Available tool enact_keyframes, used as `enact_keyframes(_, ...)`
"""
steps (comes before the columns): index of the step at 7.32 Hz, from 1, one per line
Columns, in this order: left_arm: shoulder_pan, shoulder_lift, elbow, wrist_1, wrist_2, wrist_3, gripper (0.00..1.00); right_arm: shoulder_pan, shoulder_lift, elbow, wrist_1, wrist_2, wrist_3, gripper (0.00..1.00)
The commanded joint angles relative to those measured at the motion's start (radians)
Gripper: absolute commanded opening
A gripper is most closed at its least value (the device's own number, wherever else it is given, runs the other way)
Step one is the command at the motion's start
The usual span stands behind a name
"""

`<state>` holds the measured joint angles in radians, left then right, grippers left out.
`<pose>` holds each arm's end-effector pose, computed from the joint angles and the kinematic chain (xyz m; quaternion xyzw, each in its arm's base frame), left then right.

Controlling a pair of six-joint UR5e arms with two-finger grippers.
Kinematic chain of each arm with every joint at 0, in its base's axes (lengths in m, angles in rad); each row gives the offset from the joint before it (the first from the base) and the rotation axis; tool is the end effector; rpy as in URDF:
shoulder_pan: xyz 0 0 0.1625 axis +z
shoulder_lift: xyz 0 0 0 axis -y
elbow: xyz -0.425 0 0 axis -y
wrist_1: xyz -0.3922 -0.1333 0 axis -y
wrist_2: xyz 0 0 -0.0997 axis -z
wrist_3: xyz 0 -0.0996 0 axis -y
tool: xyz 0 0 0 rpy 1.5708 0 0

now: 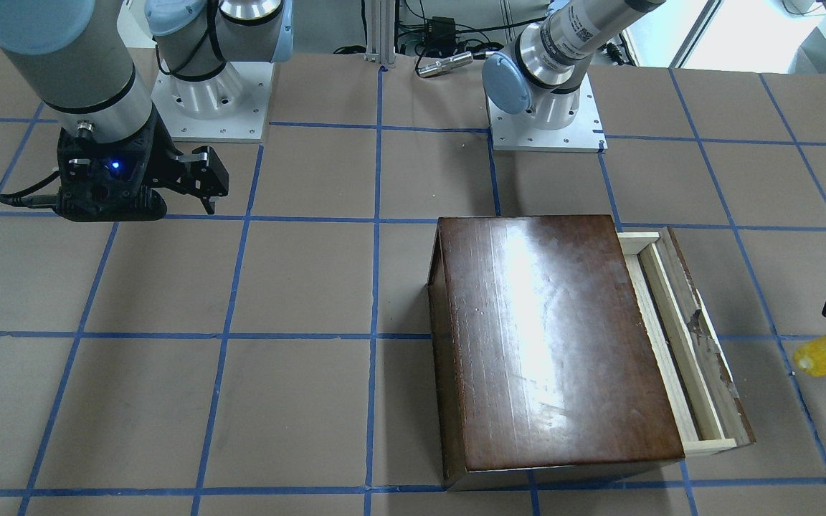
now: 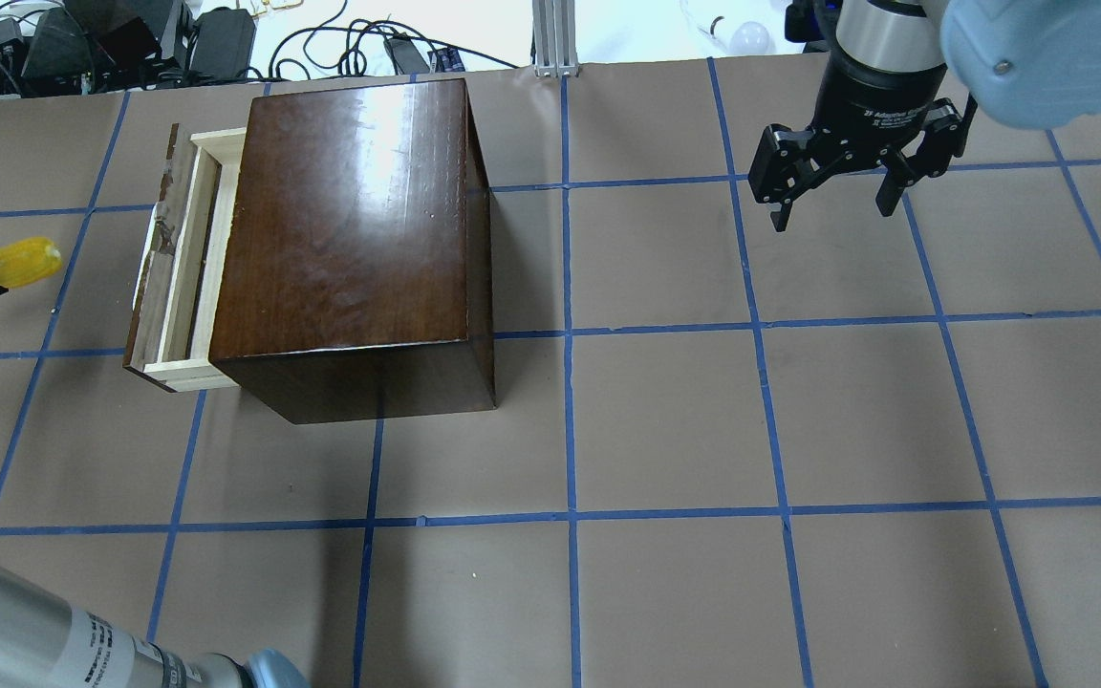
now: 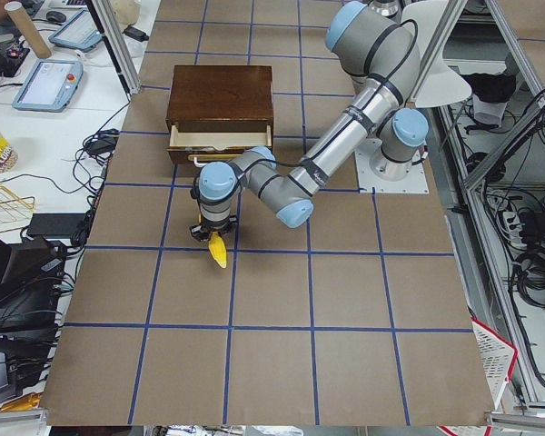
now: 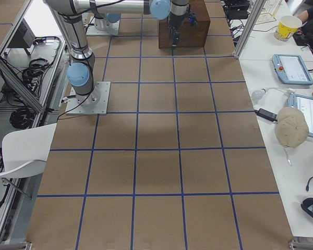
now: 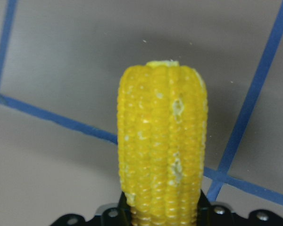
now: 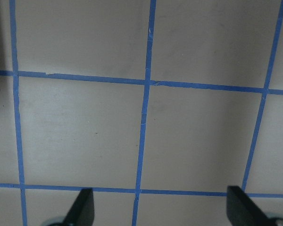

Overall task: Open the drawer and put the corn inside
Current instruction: 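Lift the corn with the left gripper and carry it over the drawer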

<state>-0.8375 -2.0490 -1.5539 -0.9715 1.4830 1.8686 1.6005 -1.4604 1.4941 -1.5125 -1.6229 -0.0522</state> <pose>0.3357 -0.5848 0.2807 0.5384 0.8387 -0.0606 0.0547 0.1438 -0.5249 0.4635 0.0421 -0.9977 -0.0463 0.0255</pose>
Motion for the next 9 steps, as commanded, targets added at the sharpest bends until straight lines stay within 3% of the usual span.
enact_keyframes(1,-0.063,0.109,0.018,-0.118,0.009,-0.136,0.00,-0.001,0.000,0.000,0.000,0.000,0.000,1.00)
enact_keyframes(4,-0.197,0.217,0.078,-0.306,0.014,-0.523,0.00,-0.001,0.000,0.000,0.000,0.000,0.000,1.00)
enact_keyframes(8,-0.360,0.253,0.077,-0.331,0.020,-1.184,0.00,-0.001,0.000,0.000,0.000,0.000,0.000,1.00)
enact_keyframes(9,-0.399,0.257,0.072,-0.344,0.060,-1.292,0.00,-0.001,0.000,0.000,0.000,0.000,0.000,1.00)
